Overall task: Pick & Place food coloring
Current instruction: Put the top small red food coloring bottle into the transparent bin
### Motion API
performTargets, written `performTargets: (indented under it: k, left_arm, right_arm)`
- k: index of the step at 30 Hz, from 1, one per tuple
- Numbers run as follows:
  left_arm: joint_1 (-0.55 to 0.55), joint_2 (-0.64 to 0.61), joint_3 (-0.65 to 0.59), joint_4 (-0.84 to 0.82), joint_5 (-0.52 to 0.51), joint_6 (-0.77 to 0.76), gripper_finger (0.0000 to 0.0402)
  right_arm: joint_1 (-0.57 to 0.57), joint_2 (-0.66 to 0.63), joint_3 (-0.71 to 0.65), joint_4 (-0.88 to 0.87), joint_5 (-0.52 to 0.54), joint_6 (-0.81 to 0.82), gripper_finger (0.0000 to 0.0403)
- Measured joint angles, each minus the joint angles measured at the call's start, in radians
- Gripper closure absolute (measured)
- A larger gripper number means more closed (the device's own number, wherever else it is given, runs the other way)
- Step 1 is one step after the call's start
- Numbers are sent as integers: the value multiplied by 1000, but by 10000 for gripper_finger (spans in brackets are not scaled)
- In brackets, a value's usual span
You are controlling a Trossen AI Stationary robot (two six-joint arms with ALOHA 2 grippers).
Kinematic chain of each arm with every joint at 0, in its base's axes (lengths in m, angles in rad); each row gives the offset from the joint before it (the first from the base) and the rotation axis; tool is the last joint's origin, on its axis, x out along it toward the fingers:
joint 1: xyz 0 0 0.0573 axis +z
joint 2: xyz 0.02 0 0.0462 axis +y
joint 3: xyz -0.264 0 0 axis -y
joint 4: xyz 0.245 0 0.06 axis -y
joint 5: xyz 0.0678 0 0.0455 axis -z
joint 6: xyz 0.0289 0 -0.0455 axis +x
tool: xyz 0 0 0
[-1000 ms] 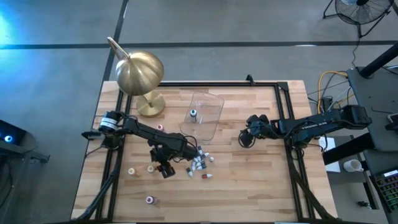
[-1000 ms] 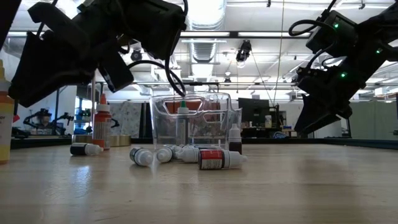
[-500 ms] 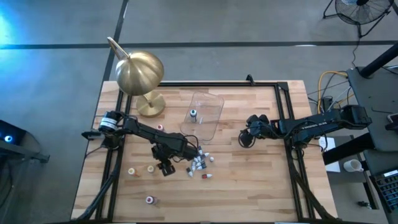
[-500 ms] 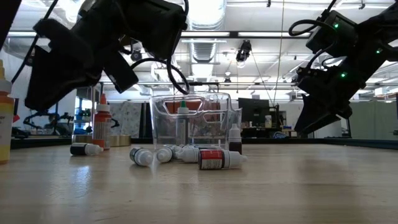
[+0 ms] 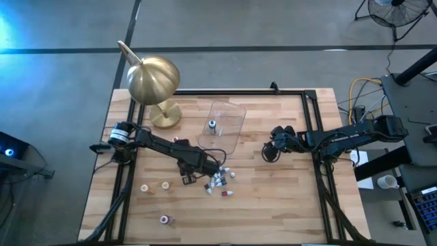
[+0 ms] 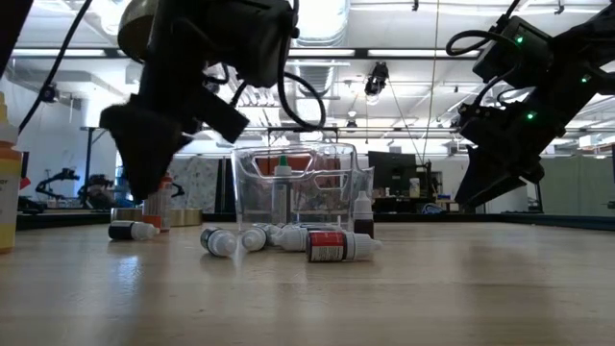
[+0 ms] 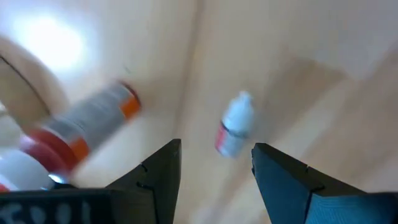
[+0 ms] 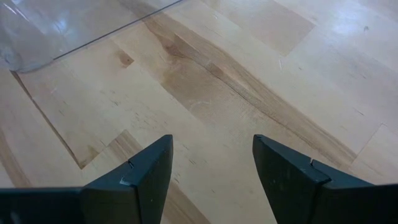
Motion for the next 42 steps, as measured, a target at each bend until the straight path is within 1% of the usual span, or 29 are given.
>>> performTargets:
  k: [2,4,11,15,19,23,27,29,31,33,38,42]
  left_arm:
    - [1,0,-12,25,-53,1,232]
    - [1,-7,-28,66,-74,-1,232]
    - [-1,-60,-97,256,-86,-29,232]
    - [-1,-124,-149,372,-102,-2,232]
    - [-2,-196,-189,444,-103,9,232]
    - [-2,-264,-237,454,-101,-1,232]
    - [-2,-322,-280,452,-98,-50,232]
    - [-2,-350,-293,451,-69,-86,232]
    - [0,-376,-297,453,-23,-107,232]
    - [0,-395,-297,454,-3,-112,232]
    - [3,-428,-297,454,-4,-128,232]
    - [18,-445,-278,498,-3,-233,232]
  right_arm:
    - [0,0,0,0,0,0,188]
    - [0,0,0,0,0,0,188]
    - [0,0,0,-1,0,0,188]
    - [0,0,0,-2,0,0,188]
    - [0,0,0,-2,0,0,188]
    - [0,0,-1,-2,0,0,188]
    - [0,0,-4,-2,0,0,188]
    - [0,0,-7,-2,2,-1,188]
    - [0,0,-10,0,4,0,188]
    - [0,0,-12,-1,17,-1,188]
    - [-3,0,-13,1,83,0,188]
    - [-3,0,-13,6,105,1,188]
